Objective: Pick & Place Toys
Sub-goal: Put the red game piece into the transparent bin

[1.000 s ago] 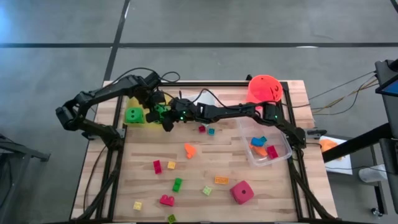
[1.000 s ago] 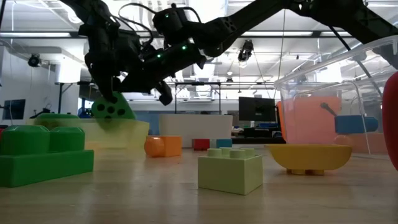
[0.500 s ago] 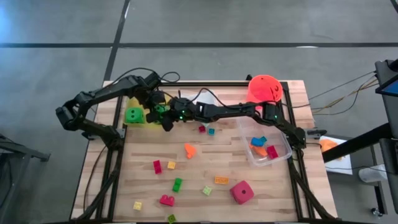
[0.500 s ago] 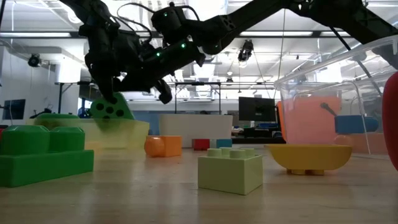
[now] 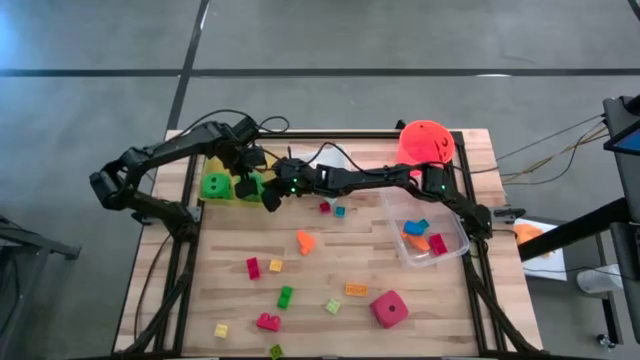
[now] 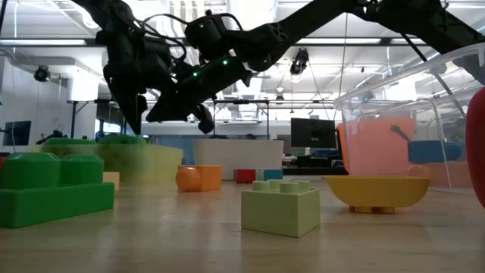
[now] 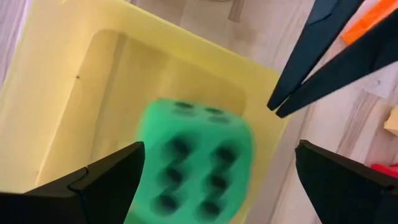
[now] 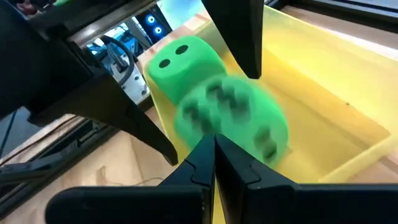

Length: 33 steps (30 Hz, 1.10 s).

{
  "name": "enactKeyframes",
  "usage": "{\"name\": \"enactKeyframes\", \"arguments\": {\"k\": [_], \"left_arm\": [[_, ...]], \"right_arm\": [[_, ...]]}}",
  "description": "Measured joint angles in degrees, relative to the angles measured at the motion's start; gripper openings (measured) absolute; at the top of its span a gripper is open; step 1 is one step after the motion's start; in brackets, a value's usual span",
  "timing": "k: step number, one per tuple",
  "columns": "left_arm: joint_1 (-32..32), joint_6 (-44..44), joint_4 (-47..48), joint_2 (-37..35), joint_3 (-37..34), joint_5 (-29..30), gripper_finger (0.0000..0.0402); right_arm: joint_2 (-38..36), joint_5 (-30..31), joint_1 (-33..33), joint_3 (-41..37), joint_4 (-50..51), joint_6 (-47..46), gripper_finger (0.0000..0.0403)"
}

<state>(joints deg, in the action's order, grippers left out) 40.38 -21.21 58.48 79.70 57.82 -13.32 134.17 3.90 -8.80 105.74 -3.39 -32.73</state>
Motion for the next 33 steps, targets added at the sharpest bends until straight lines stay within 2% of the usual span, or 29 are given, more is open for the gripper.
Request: {"name": "enactKeyframes", "arguments": {"k": [11, 17, 23, 25, 28, 31, 33], "left_arm": [[-0.1, 2.5, 1.2, 0.0, 0.0, 0.2, 0.04], [-0.7, 2.1, 8.3, -0.1, 2.1, 0.2, 0.04], [-0.9, 10.5, 11.9, -0.1, 3.3, -0.4, 0.04], [-1.0, 12.9, 13.0, -0.1, 3.3, -2.6, 0.04], [-1.7, 13.2, 15.2, -0.6, 3.3, -6.7, 0.04], [-4.9, 14.7, 15.5, -2.9, 2.6, -5.7, 0.04], [-8.4, 18.9, 15.4, -4.6, 2.1, -3.0, 0.04]], "right_arm": [[-1.0, -4.0, 0.4, 0.9, 3.0, 0.8, 0.0008], [-6.1, -3.8, 1.6, 0.9, 14.1, 6.5, 0.0008], [-12.8, -3.6, 4.8, -0.4, 30.0, 12.4, 0.0008], [-15.0, -1.8, 6.6, -0.8, 34.8, 13.9, 0.0008], [-18.1, 4.6, 9.9, -1.6, 42.9, 14.5, 0.0008], [-21.5, 12.0, 13.5, -3.3, 49.7, 12.8, 0.0008], [-24.0, 15.3, 15.8, -5.2, 51.7, 10.5, 0.0008]]}}
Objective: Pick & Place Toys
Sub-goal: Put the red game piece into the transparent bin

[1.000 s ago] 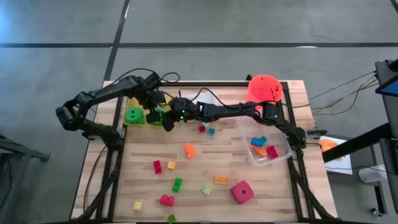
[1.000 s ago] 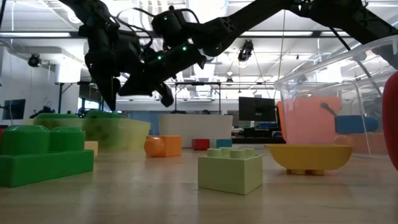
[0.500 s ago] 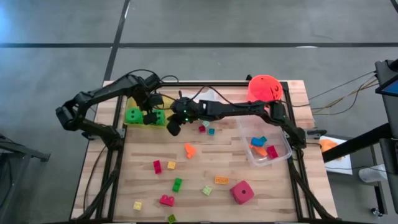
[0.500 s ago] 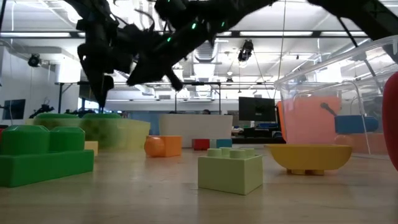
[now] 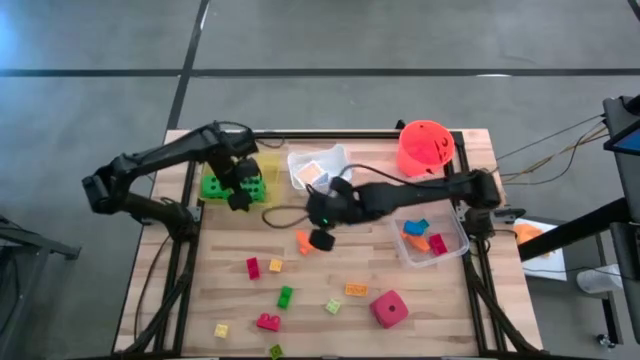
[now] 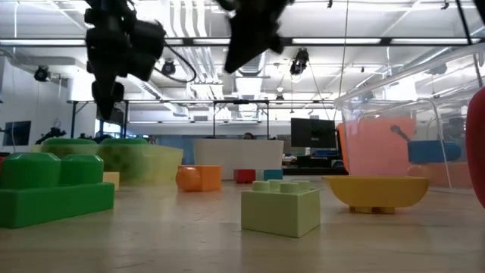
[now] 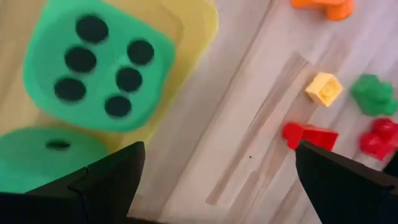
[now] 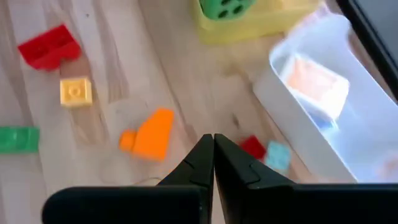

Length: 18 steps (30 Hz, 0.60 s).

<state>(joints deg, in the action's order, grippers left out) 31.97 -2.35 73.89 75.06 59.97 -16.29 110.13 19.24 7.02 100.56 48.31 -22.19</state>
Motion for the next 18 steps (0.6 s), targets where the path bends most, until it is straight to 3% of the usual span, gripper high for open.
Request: {"name": "enactKeyframes", "arguments": {"k": [7, 12, 18], "left_arm": [[-18.7, 35.4, -0.5, -4.5, -1.6, 17.7, 0.0399], [-31.4, 59.7, -3.8, -4.4, -4.5, 19.1, 0.0399], [-43.2, 79.4, -12.5, -4.3, -9.0, 17.8, 0.0399]], "right_arm": [[-7.4, 5.5, 6.2, -9.4, 0.7, -9.0, 0.0008], [-11.2, 8.0, 8.9, -17.4, 0.4, -16.3, 0.0008], [-13.6, 10.8, 11.6, -25.3, -1.3, -21.5, 0.0008]]}}
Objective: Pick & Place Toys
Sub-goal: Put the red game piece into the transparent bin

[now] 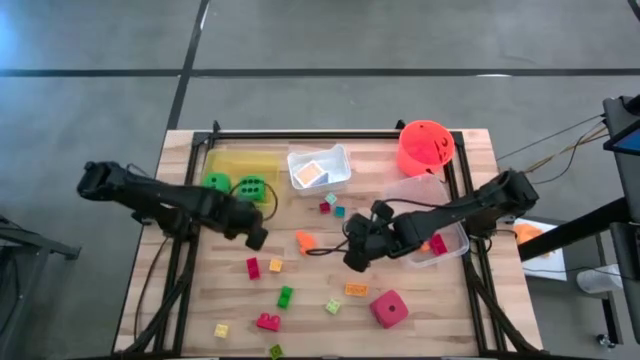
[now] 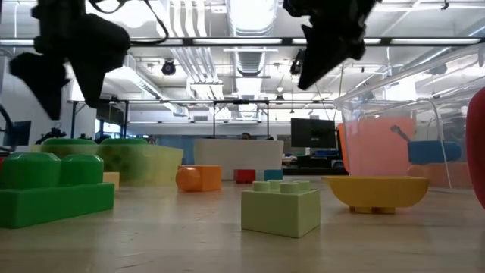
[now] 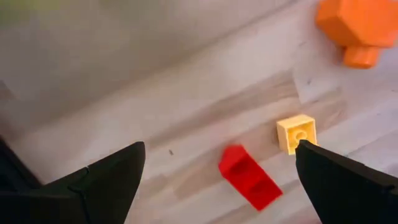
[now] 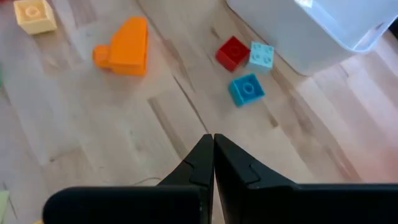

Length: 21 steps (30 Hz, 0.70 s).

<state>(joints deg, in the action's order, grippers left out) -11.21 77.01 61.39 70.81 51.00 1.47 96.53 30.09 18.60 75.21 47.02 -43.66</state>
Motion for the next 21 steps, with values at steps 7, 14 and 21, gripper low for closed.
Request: {"name": "enactKeyframes", "arguments": {"k": [7, 14, 21], "left_arm": [[-10.8, 17.1, -4.5, 5.6, -1.4, -2.8, 0.0399], [-13.1, 21.9, -8.0, 13.0, 0.3, -2.5, 0.0399], [-13.0, 22.3, -8.4, 17.7, 0.4, -3.7, 0.0399]], "right_arm": [[-0.9, 0.1, 1.7, -5.0, -5.7, 2.2, 0.0008], [-0.9, 0.1, 1.9, -6.0, -8.5, 4.2, 0.0008], [-0.9, 0.1, 3.1, -5.7, -8.5, 5.3, 0.0008]]}}
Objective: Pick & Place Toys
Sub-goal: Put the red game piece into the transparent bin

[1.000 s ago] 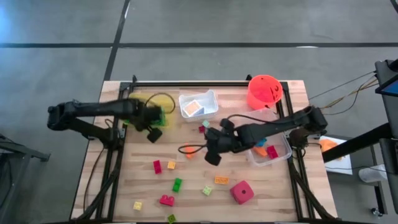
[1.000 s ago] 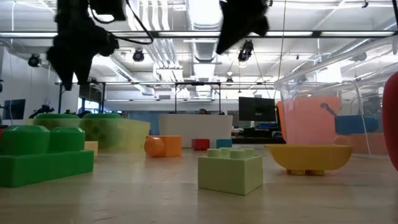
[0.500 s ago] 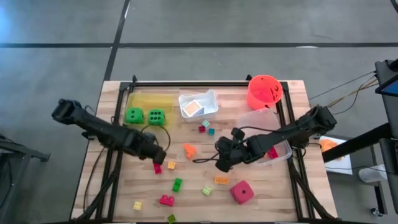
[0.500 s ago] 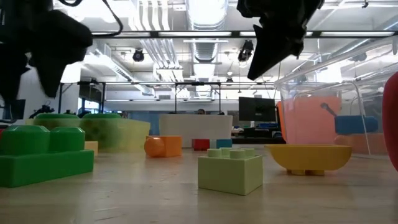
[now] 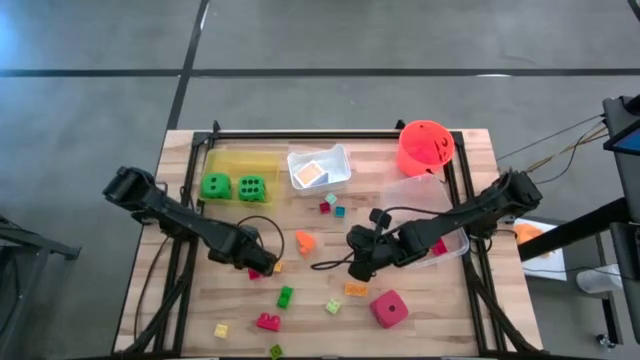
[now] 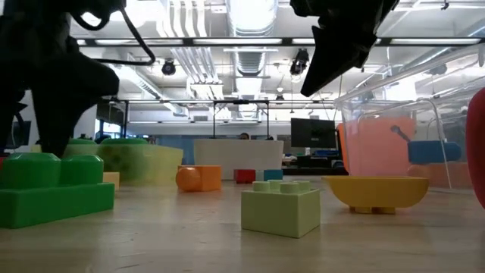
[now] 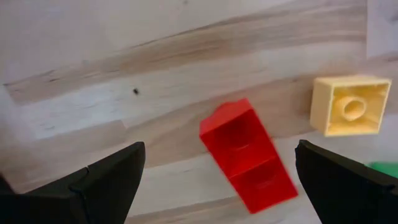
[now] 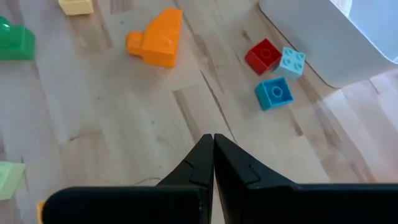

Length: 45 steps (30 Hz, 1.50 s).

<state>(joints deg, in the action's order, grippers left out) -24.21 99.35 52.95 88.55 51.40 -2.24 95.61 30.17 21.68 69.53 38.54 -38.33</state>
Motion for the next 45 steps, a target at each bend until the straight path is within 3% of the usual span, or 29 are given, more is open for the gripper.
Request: {"name": "enactKeyframes", "arguments": {"k": [8, 18, 27, 35, 40, 45], "left_arm": [[0.1, 0.2, -1.9, 0.5, -0.1, 0.1, 0.0387], [0.1, -0.4, -4.4, 0.5, -2.1, 0.4, 0.0267], [0.2, -0.5, -9.9, 0.5, -6.1, 0.4, 0.0207], [0.2, -7.6, -11.2, 0.2, -6.3, 0.1, 0.0122], [0.2, -13.0, -11.2, -2.2, -5.6, 2.4, 0.0118], [0.2, -16.0, -11.2, -7.8, -5.3, 9.1, 0.0118]], "right_arm": [[0.0, 0.0, 0.1, 0.2, -0.1, 1.3, 0.0008], [0.0, 0.0, 0.3, 0.2, -0.1, 1.3, 0.0008], [0.0, -0.2, 0.4, 0.2, -0.1, 1.5, 0.0008], [0.0, -0.1, 0.4, 0.2, -0.4, 2.8, 0.0008], [0.0, 0.0, 0.4, 0.2, -3.4, 5.8, 0.0008], [0.0, -0.1, 0.4, 0.2, -9.0, 10.9, 0.0008]]}}
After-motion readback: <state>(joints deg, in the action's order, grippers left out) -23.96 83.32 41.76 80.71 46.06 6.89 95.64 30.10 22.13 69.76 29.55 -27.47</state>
